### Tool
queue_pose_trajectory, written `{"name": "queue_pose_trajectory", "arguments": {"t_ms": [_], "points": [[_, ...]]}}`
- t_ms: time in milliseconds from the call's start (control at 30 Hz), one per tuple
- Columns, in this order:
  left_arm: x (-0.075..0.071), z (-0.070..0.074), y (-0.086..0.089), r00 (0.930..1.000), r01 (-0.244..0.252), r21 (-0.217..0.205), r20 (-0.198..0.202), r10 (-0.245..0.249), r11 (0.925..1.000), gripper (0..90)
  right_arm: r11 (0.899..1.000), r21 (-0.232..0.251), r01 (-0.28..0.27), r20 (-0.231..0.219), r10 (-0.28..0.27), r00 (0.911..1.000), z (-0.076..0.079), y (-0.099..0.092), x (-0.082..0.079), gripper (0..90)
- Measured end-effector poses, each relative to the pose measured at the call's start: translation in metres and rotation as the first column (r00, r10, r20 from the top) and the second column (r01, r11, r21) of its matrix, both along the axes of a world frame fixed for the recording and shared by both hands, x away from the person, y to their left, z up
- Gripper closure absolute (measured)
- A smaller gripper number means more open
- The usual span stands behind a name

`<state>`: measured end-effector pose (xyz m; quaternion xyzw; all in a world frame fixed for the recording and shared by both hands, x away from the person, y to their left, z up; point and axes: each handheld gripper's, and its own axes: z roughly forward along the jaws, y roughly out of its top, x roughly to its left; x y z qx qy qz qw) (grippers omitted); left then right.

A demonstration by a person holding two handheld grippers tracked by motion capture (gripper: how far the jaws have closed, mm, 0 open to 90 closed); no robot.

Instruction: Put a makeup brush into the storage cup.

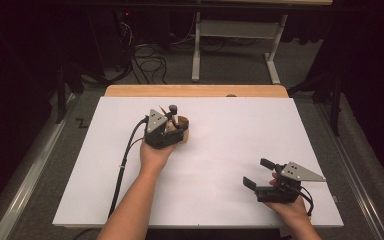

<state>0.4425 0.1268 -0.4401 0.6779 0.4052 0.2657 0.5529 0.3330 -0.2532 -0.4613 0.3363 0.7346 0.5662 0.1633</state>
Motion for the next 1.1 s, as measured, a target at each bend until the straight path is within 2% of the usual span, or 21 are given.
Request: {"name": "queue_pose_trajectory", "arguments": {"t_ms": [167, 267, 767, 1100], "points": [[-0.002, 0.001, 0.005, 0.9997, 0.005, 0.014, -0.023, -0.004, 0.9999, 29.7, 1.000, -0.004, 0.000, 0.000, 0.000, 1.0000, 0.001, 0.001, -0.001, 5.7], [-0.005, 0.001, 0.008, 0.9998, 0.001, 0.000, -0.019, -0.001, 1.0000, 30.1, 1.000, -0.005, 0.001, 0.002, -0.001, 1.0000, 0.001, 0.001, -0.001, 5.7], [-0.018, -0.005, 0.016, 0.9996, 0.007, 0.003, -0.029, -0.007, 1.0000, 29.9, 1.000, -0.014, -0.002, 0.008, 0.002, 1.0000, 0.001, 0.004, -0.001, 5.7], [-0.029, -0.006, 0.026, 0.9989, 0.008, 0.000, -0.047, -0.008, 1.0000, 23.0, 1.000, -0.026, -0.002, 0.013, 0.002, 0.9999, 0.000, 0.004, -0.001, 5.5]]}}
